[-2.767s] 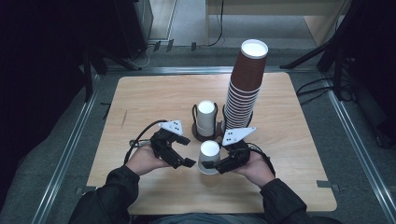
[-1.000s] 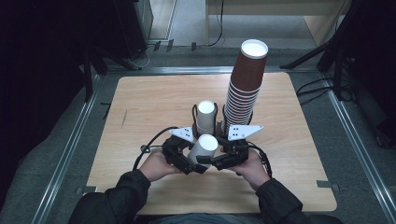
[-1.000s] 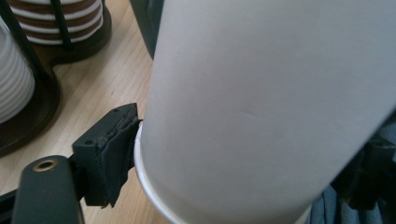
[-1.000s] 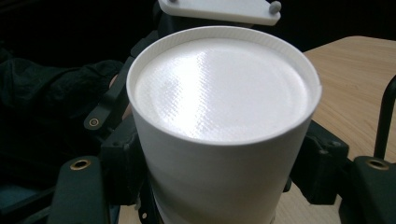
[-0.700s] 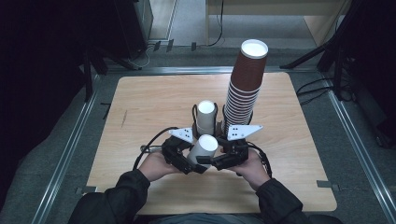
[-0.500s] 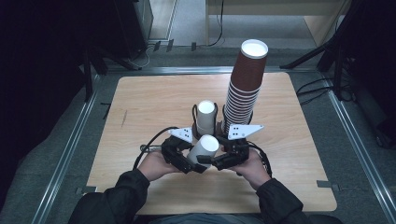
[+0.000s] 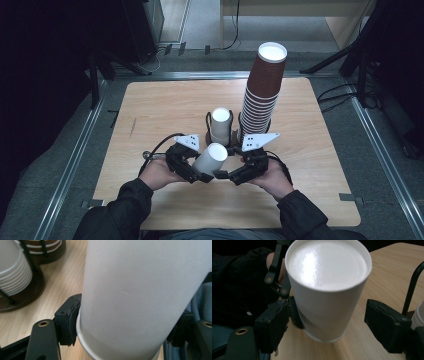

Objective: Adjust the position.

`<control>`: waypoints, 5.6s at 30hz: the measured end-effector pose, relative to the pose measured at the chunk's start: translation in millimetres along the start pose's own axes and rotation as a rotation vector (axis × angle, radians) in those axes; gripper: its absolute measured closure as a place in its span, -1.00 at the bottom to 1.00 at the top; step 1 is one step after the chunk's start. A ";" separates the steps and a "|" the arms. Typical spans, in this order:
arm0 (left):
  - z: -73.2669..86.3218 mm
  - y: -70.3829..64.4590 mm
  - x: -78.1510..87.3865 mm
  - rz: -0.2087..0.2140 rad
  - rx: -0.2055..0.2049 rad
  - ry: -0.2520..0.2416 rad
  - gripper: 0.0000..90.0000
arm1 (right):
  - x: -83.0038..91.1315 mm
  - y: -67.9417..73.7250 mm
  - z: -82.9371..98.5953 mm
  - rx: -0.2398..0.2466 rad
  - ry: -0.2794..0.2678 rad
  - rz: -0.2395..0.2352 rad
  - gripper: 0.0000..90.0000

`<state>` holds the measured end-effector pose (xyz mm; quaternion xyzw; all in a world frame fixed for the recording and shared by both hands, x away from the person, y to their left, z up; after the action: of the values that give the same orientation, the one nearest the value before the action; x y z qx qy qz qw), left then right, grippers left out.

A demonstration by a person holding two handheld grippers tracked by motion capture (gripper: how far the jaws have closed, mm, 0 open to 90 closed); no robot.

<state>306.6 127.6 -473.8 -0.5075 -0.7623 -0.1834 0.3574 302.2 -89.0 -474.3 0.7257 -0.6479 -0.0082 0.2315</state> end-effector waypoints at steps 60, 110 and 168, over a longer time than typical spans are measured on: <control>6.3 -7.7 -39.9 -0.022 -0.241 0.342 -0.41 | -23.0 3.0 11.1 0.100 0.319 0.061 -0.25; 11.5 4.3 -11.9 -0.001 -0.043 0.020 -1.00 | 9.6 -0.5 1.1 0.042 0.175 0.042 -0.24; 8.3 6.3 -5.4 -0.068 -0.136 0.176 -0.45 | -5.8 -3.3 11.5 0.032 0.289 0.072 -0.50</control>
<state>310.6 132.1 -483.9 -0.4863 -0.7306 -0.2905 0.3813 300.7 -87.1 -487.4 0.6991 -0.6335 0.1153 0.3109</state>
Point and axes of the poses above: each handheld gripper's, and its own axes: x roughly backward along the jaws, z roughly out of its underside, y roughly to its left, the point moved 2 cm from there along -x, roughly forward along the jaws, and after that the axes turned 14 degrees about -z, right-handed, at the moved point
